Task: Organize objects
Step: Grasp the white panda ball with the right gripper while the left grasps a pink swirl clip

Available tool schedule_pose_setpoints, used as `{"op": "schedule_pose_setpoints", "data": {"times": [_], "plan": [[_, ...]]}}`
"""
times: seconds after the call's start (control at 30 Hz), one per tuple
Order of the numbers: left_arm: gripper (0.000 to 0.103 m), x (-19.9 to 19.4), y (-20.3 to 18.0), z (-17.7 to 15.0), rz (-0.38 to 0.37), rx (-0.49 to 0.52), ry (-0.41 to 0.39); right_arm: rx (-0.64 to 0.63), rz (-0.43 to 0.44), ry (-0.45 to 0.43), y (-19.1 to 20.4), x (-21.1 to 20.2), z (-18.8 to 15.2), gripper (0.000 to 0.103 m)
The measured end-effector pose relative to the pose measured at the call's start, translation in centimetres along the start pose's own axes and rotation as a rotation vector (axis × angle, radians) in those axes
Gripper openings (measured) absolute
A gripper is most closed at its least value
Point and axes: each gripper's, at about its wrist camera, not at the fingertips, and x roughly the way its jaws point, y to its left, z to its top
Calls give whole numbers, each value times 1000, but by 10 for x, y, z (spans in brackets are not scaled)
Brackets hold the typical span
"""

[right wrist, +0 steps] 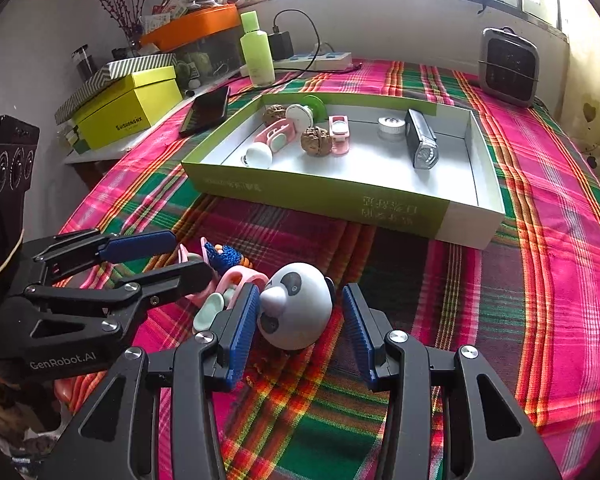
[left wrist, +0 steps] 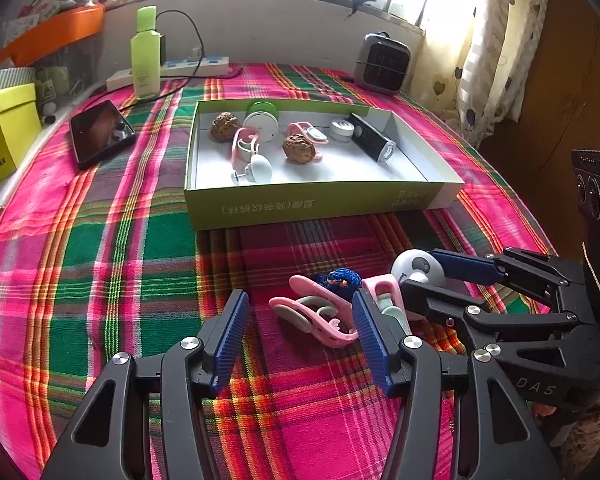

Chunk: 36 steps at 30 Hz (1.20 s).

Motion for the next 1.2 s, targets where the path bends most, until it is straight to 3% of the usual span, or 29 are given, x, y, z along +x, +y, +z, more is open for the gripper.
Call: {"op": "schedule_pose_setpoints", "data": {"times": [0.33,0.7,1.2], "plan": [[54,1,6,-2,2,-14,10,-6,-39,1,-3,2,-2,44],[54,-2,-2,-4,-53,-14,21,20,-80,-17,-12,-4,-5,44],[56,-6,-6,-3,26,16,65,20,-68,-30,-13,-8,-7,43]]}}
